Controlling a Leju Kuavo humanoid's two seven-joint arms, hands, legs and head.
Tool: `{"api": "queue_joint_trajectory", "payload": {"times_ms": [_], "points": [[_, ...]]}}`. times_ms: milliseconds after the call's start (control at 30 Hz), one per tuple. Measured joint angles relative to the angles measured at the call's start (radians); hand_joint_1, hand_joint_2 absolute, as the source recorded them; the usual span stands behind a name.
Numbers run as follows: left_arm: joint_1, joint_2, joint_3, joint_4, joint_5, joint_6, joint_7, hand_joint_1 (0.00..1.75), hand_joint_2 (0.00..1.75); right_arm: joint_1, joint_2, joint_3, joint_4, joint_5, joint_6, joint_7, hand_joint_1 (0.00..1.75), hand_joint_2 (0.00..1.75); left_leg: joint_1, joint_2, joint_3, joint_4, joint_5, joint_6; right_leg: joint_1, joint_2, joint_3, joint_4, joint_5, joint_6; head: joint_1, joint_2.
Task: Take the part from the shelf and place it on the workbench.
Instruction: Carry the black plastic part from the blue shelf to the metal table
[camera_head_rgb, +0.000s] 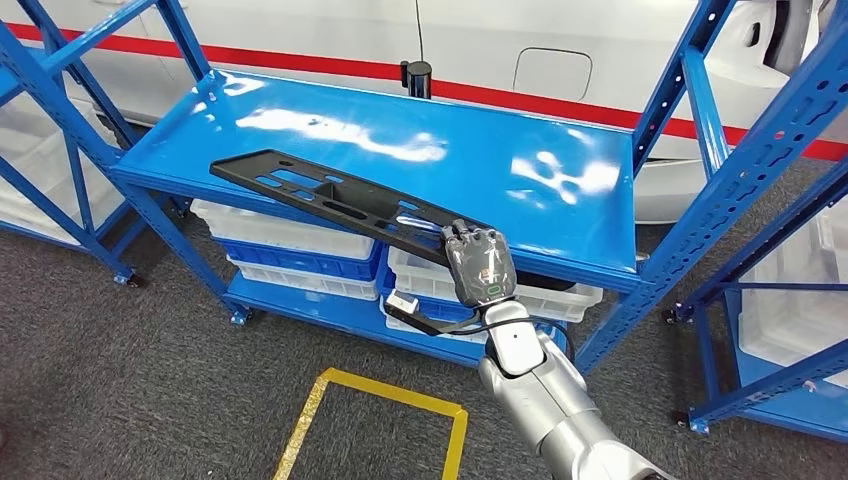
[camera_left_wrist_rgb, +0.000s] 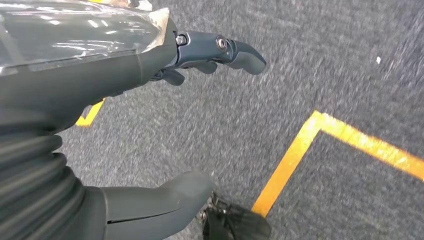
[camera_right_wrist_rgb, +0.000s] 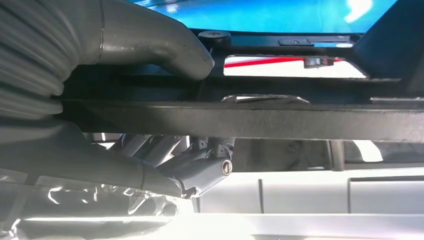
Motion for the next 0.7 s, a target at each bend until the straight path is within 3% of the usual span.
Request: {"api": "queue_joint_trajectory", "payload": {"times_ms": [67, 133, 167, 233, 267, 333, 433, 500, 600, 633, 667, 700], "points": [[-0.001, -0.001, 0.0, 0.0, 0.0, 0.0, 0.0, 0.0, 1.75, 0.0, -0.002, 0.0, 0.0, 0.0, 0.0, 0.003, 1.75, 1.75, 0.003, 0.001, -0.013, -0.006, 0.016, 0.0, -0.009, 0.001, -0.052, 0.127, -0.065, -0.002, 0.004, 0.0], [0.0, -0.003, 0.0, 0.0, -0.003, 0.0, 0.0, 0.0, 1.75, 0.003, -0.005, 0.001, 0.001, 0.0, 0.0, 0.014, 1.75, 1.75, 0.007, 0.001, -0.032, 0.002, 0.023, -0.009, -0.022, 0.0, -0.073, 0.203, -0.095, 0.013, 0.004, 0.0], [0.001, -0.004, 0.0, 0.0, -0.005, 0.0, 0.0, 0.0, 1.75, 0.004, -0.006, 0.001, 0.001, 0.0, 0.0, 0.019, 1.75, 1.75, 0.011, 0.001, -0.042, 0.01, 0.025, -0.014, -0.029, 0.0, -0.056, 0.188, -0.09, 0.026, 0.005, 0.0], [0.0, -0.005, 0.0, 0.0, -0.009, -0.002, 0.0, 0.0, 1.75, 0.004, -0.006, 0.001, 0.001, 0.0, 0.0, 0.026, 1.75, 1.75, 0.02, 0.001, -0.065, 0.036, 0.024, -0.027, -0.042, -0.002, 0.022, 0.063, -0.059, 0.055, 0.006, 0.0], [-0.001, -0.005, 0.0, 0.0, -0.01, -0.004, 0.0, 0.0, 1.75, 0.003, -0.005, 0.002, 0.001, 0.0, 0.0, 0.027, 1.75, 1.75, 0.022, 0.001, -0.077, 0.053, 0.021, -0.036, -0.044, 0.0, 0.054, 0.008, -0.048, 0.06, 0.008, 0.0], [-0.002, -0.004, 0.0, -0.001, -0.014, -0.006, 0.0, 0.0, 1.75, 0.001, -0.003, 0.003, 0.001, 0.0, 0.0, 0.03, 1.75, 1.75, 0.022, 0.0, -0.097, 0.077, 0.018, -0.053, -0.042, 0.005, 0.075, -0.032, -0.04, 0.049, 0.007, 0.0], [0.0, -0.004, 0.0, -0.001, -0.018, -0.006, 0.001, 0.0, 1.75, 0.001, -0.002, 0.003, 0.0, 0.0, 0.0, 0.032, 1.75, 1.75, 0.029, -0.002, -0.11, 0.088, 0.02, -0.067, -0.04, 0.008, 0.06, -0.019, -0.028, 0.02, 0.003, 0.0], [0.0, -0.003, 0.0, -0.001, -0.021, -0.006, 0.001, 0.0, 1.75, 0.0, 0.0, 0.003, 0.0, 0.0, 0.0, 0.033, 1.75, 1.75, 0.034, -0.002, -0.138, 0.147, -0.03, -0.073, -0.041, 0.008, 0.05, -0.019, -0.017, 0.003, 0.0, 0.0], [0.0, -0.002, 0.0, -0.001, -0.025, -0.007, 0.001, 0.0, 1.75, 0.001, 0.0, 0.003, 0.0, 0.0, 0.0, 0.038, 1.75, 1.75, 0.033, -0.003, -0.209, 0.33, -0.137, -0.076, -0.032, 0.006, 0.03, -0.019, -0.002, -0.011, -0.005, 0.0], [0.0, -0.001, 0.0, -0.001, -0.026, -0.008, 0.001, 0.0, 1.75, 0.001, 0.0, 0.003, 0.0, 0.0, 0.0, 0.038, 1.75, 1.75, 0.033, -0.003, -0.218, 0.363, -0.149, -0.074, -0.029, 0.006, 0.024, -0.018, 0.003, -0.013, -0.004, 0.0], [0.0, -0.001, 0.0, -0.001, -0.026, -0.008, 0.001, 0.0, 1.75, 0.001, -0.001, 0.003, 0.0, 0.0, 0.0, 0.039, 1.75, 1.75, 0.032, -0.003, -0.207, 0.361, -0.144, -0.07, -0.025, 0.006, 0.018, -0.018, 0.007, -0.013, -0.004, 0.0], [0.0, -0.001, 0.0, -0.001, -0.026, -0.009, 0.001, 0.0, 1.75, 0.002, -0.001, 0.003, 0.0, 0.0, 0.0, 0.039, 1.75, 1.75, 0.03, -0.004, -0.174, 0.317, -0.124, -0.062, -0.022, 0.006, 0.013, -0.018, 0.012, -0.012, -0.005, 0.0]]}}
